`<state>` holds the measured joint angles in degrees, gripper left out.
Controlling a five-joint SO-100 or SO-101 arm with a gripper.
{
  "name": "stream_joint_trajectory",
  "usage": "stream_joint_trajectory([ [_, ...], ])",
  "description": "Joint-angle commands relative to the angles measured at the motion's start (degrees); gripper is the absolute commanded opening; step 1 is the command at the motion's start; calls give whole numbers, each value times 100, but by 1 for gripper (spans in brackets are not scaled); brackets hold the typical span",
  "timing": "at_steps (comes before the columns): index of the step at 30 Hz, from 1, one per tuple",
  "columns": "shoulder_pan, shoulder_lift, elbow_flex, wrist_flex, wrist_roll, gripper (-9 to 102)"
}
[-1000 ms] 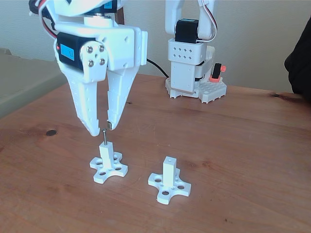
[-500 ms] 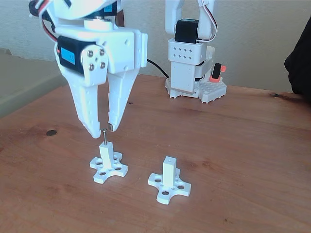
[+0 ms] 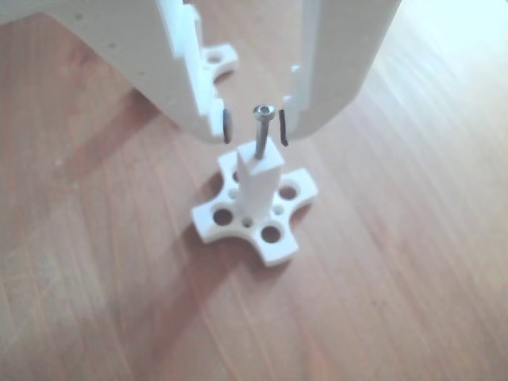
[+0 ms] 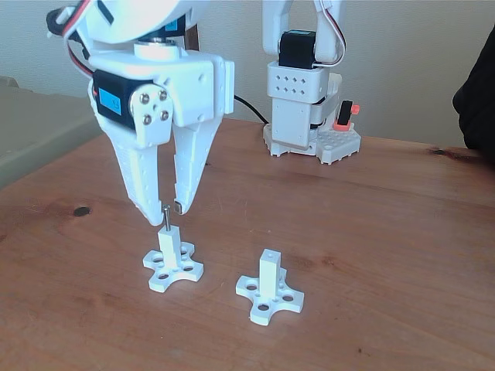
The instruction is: Grab the screw and set it in the hole.
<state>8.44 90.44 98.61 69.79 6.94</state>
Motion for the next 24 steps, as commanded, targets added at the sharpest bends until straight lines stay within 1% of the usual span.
stream_joint_trajectory([
  [1, -53, 141, -571, 9, 35, 7],
  [24, -62, 88, -598, -88, 62, 6],
])
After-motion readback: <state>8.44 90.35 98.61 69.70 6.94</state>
